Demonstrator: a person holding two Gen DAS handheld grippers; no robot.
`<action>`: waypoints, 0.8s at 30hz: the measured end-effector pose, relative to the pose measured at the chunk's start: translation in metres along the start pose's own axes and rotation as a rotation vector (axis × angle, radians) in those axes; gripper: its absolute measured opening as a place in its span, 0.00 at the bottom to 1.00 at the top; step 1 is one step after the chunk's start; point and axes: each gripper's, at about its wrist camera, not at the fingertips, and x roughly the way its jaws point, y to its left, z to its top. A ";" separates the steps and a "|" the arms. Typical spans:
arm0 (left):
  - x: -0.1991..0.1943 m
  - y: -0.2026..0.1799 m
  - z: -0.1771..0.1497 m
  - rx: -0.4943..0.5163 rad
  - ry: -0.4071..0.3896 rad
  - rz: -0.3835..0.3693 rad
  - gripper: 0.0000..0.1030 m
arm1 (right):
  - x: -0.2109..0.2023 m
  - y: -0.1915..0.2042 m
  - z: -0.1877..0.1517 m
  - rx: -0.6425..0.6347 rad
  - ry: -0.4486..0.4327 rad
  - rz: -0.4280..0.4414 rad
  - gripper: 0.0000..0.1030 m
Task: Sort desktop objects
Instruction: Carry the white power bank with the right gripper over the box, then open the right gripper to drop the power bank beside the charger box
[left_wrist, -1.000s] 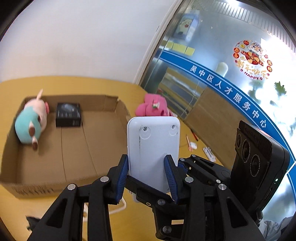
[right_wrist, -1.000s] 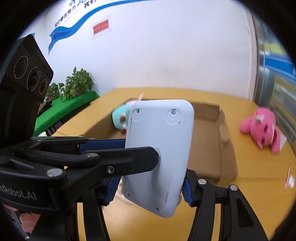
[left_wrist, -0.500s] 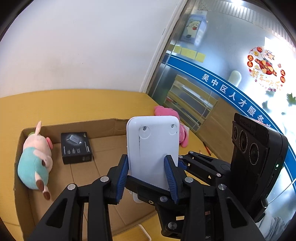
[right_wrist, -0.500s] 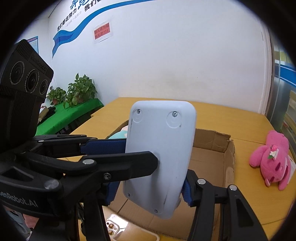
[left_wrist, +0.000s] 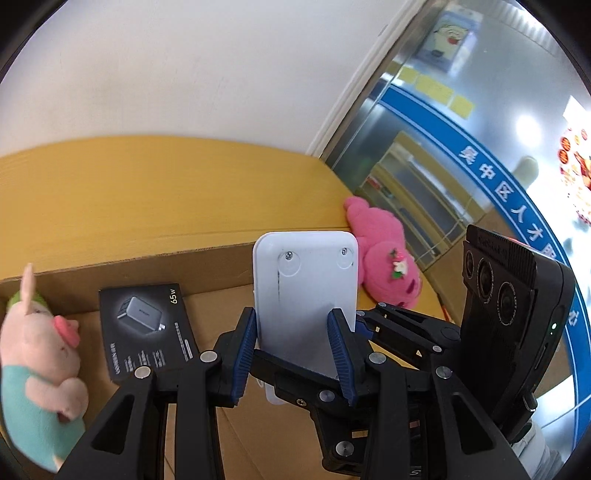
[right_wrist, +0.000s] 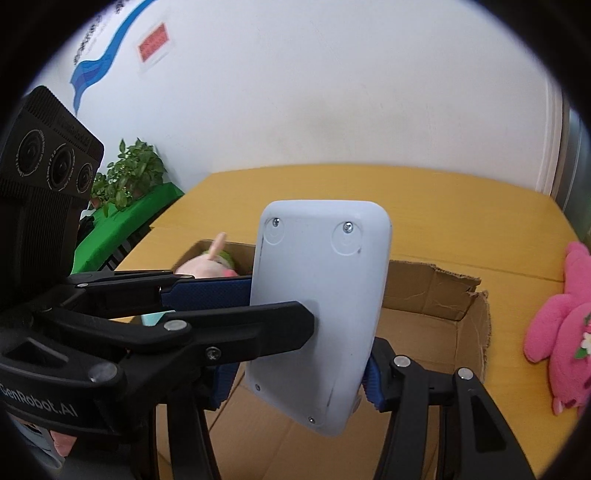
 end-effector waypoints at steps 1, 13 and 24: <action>0.011 0.007 0.003 -0.014 0.017 0.000 0.40 | 0.009 -0.006 0.002 0.009 0.014 0.002 0.53; 0.117 0.061 -0.003 -0.158 0.180 0.023 0.40 | 0.112 -0.079 -0.020 0.206 0.223 0.025 0.53; 0.121 0.064 -0.004 -0.200 0.193 0.119 0.29 | 0.121 -0.081 -0.028 0.201 0.271 -0.091 0.64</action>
